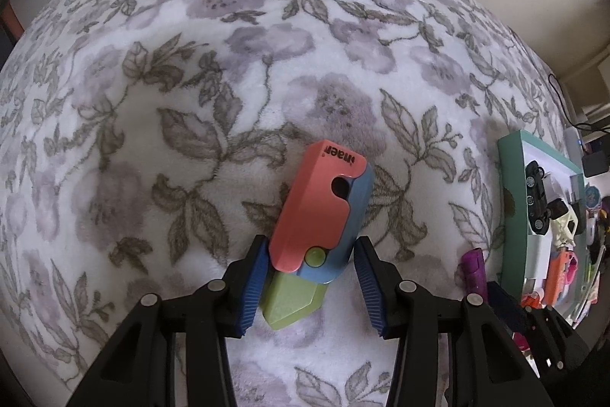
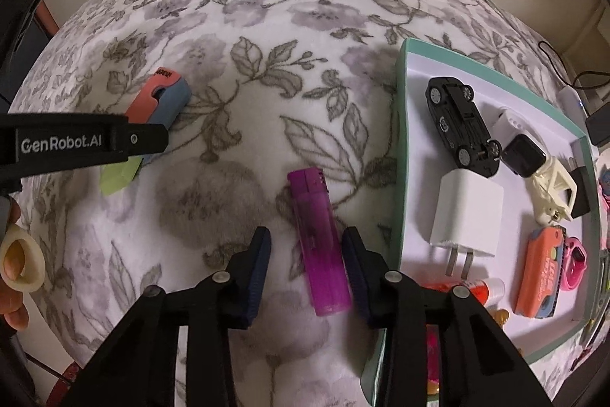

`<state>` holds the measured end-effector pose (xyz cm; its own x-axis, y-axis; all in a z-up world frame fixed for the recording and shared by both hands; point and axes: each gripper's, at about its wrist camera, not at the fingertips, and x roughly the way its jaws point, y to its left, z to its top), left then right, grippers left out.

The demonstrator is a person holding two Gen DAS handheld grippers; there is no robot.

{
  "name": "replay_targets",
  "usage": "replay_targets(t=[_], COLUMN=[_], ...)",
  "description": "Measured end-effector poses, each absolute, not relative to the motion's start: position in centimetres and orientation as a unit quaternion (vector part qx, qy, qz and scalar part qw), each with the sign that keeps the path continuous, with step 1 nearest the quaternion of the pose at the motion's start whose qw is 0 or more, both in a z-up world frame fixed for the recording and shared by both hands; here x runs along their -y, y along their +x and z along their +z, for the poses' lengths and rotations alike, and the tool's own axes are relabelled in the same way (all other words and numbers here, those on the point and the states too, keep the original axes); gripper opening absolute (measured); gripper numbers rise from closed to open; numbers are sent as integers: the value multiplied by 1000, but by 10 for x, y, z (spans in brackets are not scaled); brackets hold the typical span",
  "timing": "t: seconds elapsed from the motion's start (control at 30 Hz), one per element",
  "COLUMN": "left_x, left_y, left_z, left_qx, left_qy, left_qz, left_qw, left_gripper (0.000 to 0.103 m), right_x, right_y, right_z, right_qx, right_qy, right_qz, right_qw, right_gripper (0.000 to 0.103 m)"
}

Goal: Organize rigid objects

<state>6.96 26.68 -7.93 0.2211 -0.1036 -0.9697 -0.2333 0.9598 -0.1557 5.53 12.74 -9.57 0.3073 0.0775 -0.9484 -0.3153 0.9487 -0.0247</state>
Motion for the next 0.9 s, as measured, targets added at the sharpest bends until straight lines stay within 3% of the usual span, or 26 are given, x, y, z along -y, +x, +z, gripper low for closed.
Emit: replay_targets(t=[0.27,0.9], left_x=[-260,-254], left_y=[63,44], left_z=[-78,-48], left_qx=[-621,-599], left_qy=[-124,-146], left_qz=[52,44], left_qw=[772,786], left_gripper=[48,48], right_x=[-112,-66], right_y=[40,28], right_z=[-93,-36], right_qx=[-577,-546], right_qy=[-85,-2], right_qz=[115,138], right_qw=[804,826], right_gripper=[20,20])
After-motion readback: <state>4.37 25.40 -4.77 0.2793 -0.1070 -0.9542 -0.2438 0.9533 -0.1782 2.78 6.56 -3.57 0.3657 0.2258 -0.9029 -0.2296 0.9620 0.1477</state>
